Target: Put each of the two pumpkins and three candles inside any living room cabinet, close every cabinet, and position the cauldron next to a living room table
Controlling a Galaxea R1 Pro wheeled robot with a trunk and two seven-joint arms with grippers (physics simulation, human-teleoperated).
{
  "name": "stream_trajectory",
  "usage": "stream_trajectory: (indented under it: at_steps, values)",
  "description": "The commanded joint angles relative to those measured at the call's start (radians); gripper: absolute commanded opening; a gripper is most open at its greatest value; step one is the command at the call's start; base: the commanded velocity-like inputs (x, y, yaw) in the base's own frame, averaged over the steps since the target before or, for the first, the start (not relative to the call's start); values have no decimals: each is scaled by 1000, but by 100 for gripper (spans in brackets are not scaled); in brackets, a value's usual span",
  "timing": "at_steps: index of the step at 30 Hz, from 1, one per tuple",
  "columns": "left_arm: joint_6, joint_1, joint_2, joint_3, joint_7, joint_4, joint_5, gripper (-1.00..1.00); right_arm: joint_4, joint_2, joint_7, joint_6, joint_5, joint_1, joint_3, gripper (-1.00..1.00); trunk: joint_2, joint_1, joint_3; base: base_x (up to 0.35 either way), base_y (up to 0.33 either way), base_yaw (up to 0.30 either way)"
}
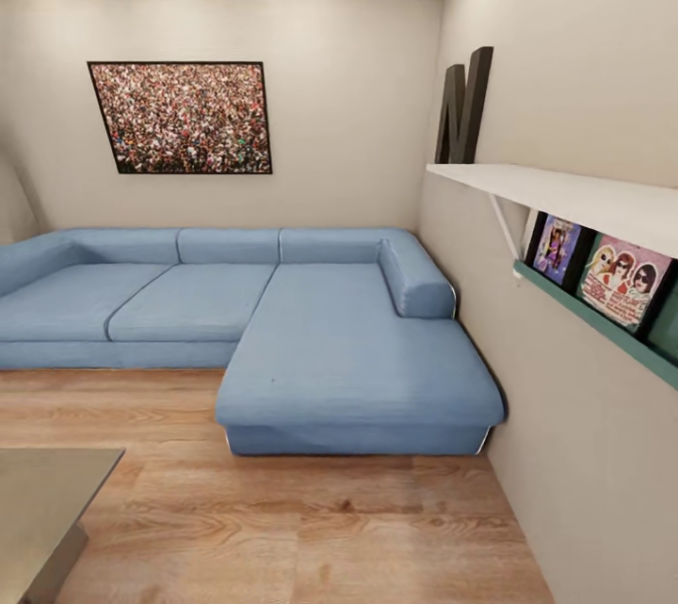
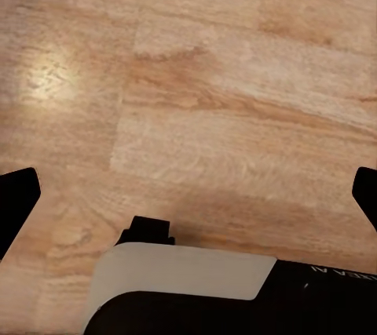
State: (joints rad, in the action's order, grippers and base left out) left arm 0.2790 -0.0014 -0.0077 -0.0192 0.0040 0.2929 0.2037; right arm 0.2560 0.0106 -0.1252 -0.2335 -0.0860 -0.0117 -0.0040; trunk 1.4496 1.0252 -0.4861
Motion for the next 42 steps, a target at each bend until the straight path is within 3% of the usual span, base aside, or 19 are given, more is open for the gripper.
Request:
stream_trajectory:
  at_steps: [1,15,42]
  values:
    - [2,0,0,-2,0,0,6,100,2,0,0,-2,-9,-1,1,100,0,0,-1,-193,0,61]
    - [2,0,0,-2,0,0,6,100,2,1,-1,-6,-9,-1,1,100,0,0,-1,-277,0,189]
    - [2,0,0,-2,0,0,6,100,2,1,-1,-6,-9,-1,2,100,0,0,-1,-9,0,292]
